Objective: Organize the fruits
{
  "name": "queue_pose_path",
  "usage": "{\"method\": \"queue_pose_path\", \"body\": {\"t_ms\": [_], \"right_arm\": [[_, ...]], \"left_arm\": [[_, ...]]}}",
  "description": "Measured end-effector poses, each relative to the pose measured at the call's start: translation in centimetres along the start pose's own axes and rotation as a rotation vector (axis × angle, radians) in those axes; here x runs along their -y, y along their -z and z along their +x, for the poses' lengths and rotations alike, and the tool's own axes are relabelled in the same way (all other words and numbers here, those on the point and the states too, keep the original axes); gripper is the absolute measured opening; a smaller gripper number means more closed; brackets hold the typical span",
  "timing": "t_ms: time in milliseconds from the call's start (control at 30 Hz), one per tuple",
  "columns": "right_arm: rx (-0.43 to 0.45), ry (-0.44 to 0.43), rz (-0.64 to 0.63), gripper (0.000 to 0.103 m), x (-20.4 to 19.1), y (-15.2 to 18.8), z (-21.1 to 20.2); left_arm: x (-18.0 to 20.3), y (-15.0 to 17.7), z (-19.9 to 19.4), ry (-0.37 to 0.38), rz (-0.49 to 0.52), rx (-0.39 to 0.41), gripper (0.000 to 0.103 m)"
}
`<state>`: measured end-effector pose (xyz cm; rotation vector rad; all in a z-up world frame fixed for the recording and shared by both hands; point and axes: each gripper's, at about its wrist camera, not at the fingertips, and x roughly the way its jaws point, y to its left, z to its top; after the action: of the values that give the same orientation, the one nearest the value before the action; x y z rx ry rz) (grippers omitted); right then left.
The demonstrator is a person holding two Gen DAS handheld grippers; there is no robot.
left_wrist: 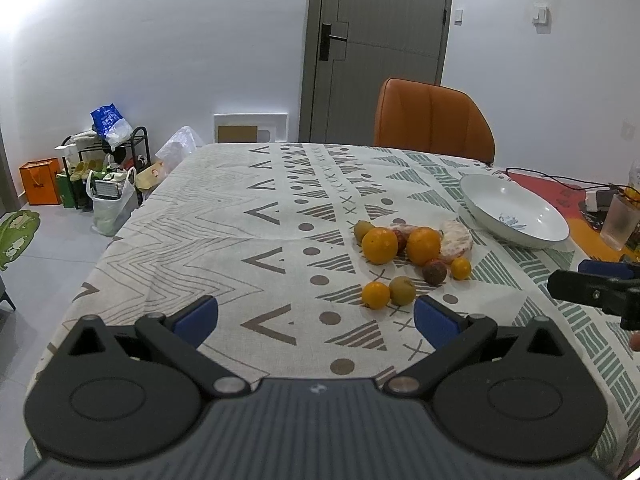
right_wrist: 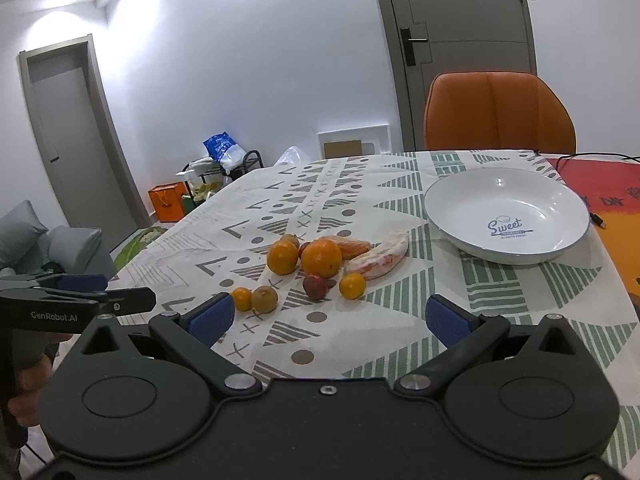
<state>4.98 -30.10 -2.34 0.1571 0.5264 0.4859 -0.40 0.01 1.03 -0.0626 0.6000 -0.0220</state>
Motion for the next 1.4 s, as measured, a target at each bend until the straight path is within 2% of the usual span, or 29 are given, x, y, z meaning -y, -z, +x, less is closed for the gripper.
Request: {"method": "queue_pose_path", "body": {"t_ms": [300,633,1233,1400], "right_arm": [[-0.003,-0.024,-0.003,0.103,0.2,0.0,0.1],[0.001,-0.061,-0.013,0.102,0.3,0.1,1.3],[-0.049,-0.089,0.026,0.078,1.8,0.1,4.7],[-0.058,-0.095,0.031,0.076,2.1,0.1,5.6]], "left_arm": [[0.2,0.0,-0.3,0.003,0.007,0.050,0.103],[0.0,0.2,1.0,0.058,-0.038,0.056,0.100],[0.1,0.1,5.7,0.111,-0.061,-0.012,0.068],[0.4,0.0,6.9,0.128,-0.060,-0.028,0.063]]}}
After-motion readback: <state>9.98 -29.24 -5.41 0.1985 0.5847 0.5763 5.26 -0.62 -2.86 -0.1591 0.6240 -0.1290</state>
